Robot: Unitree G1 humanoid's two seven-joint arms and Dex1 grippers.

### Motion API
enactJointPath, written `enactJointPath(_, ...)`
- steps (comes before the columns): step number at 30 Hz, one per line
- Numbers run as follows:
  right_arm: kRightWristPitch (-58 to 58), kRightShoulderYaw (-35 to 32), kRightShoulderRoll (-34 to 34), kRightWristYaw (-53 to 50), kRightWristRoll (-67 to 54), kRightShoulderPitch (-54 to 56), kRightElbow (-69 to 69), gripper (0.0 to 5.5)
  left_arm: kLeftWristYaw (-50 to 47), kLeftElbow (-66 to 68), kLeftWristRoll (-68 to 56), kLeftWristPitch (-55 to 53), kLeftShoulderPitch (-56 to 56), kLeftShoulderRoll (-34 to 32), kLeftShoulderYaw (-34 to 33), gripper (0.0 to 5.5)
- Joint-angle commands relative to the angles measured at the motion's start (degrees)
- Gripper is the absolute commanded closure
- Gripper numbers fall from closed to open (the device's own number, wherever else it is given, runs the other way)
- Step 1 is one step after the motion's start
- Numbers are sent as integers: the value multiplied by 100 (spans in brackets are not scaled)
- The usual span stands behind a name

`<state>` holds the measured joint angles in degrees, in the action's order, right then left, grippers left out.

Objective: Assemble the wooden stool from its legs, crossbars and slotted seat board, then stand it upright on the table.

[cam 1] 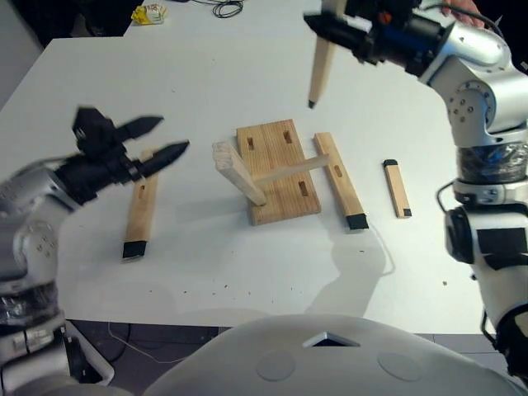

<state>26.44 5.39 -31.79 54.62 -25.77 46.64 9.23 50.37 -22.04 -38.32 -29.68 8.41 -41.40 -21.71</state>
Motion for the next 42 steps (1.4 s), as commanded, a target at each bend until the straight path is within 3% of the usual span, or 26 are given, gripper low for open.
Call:
enactJointPath(1,168,200,-281,599,121,-156,30,345,-567,-511,268,-114,535,426,523,174)
enactJointPath(7,365,172,-197,665,174,-276,19,345,-1137,-940,588,-356,1268,853,1421,174)
enactJointPath(13,418,-97,-2,285,138,-259,-32,345,-1279,-1280,426,-483,1492,1003,1558,174)
enactJointPath(19,393,-153,137,139,171,-223,13,345,-1892,-993,782,-356,1109,1418,1754,174)
enactJointPath(25,393,-265,218,-24,180,-206,59,345,-2391,-589,1314,-250,633,1922,2397,174)
enactJointPath(38,314,-274,386,-89,219,-173,153,345,-2249,-997,1691,-224,930,1518,2836,174)
enactJointPath(42,286,-270,460,-126,270,-246,137,345,-2439,-839,1811,-220,527,1828,3052,174)
